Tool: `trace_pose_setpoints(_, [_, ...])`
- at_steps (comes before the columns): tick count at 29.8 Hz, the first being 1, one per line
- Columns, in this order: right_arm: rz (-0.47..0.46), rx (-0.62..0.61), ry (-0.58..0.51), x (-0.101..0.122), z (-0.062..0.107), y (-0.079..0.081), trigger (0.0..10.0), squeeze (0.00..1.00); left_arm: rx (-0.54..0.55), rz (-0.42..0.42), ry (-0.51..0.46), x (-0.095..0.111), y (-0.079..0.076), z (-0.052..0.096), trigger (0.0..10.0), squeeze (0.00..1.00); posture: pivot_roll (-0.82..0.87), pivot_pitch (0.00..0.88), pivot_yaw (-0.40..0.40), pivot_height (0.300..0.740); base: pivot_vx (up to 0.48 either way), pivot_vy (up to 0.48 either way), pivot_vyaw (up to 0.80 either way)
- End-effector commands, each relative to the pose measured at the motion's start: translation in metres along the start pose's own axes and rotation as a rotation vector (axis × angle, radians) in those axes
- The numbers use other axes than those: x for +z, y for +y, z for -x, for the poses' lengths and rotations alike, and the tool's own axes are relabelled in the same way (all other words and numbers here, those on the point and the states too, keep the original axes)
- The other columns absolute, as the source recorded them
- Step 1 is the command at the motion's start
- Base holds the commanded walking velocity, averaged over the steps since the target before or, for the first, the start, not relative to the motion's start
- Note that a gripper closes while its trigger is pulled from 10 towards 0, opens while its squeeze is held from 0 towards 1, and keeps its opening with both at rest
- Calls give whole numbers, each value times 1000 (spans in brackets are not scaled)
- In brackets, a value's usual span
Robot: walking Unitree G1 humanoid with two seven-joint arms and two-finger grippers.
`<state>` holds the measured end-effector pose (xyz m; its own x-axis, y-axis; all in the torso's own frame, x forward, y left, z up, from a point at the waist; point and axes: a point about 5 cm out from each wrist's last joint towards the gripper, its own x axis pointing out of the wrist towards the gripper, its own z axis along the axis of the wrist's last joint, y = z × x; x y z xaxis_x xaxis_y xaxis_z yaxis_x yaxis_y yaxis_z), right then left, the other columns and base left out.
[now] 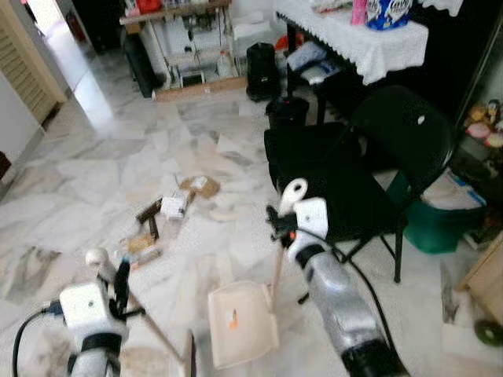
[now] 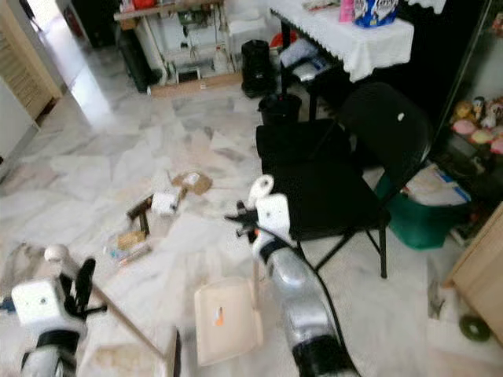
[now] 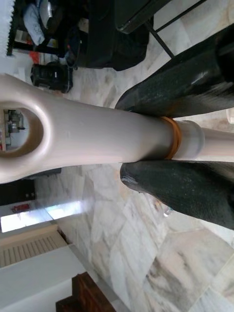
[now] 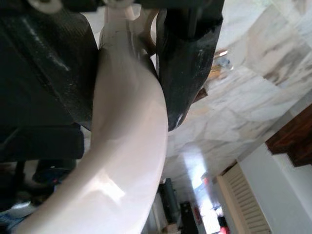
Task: Sweep floor
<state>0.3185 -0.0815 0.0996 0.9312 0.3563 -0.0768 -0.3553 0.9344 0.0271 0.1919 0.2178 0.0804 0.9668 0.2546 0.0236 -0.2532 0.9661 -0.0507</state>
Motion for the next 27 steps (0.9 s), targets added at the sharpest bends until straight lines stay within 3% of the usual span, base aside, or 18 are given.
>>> trace_pose_setpoints(1, [18,29,-60,13,-6,9,10000,0,12,-24,-59,13,5,-5,10000,0,-98,21,150,740,0,247,406])
trace_pose_setpoints(12, [28,47,-71,17,-13,10,10000,0,32,-23,-72,12,5,-8,10000,0,-121,0,115,740,0,250,78])
trace_pose_setpoints(21, [131,118,-69,23,-25,11,10000,0,112,-21,-82,9,12,-2,10000,0,-128,0,56,740,0,252,0])
trace_pose_setpoints(27, [155,126,-62,21,-30,10,10000,0,92,-37,-83,5,2,-4,10000,0,-120,0,58,740,0,169,0])
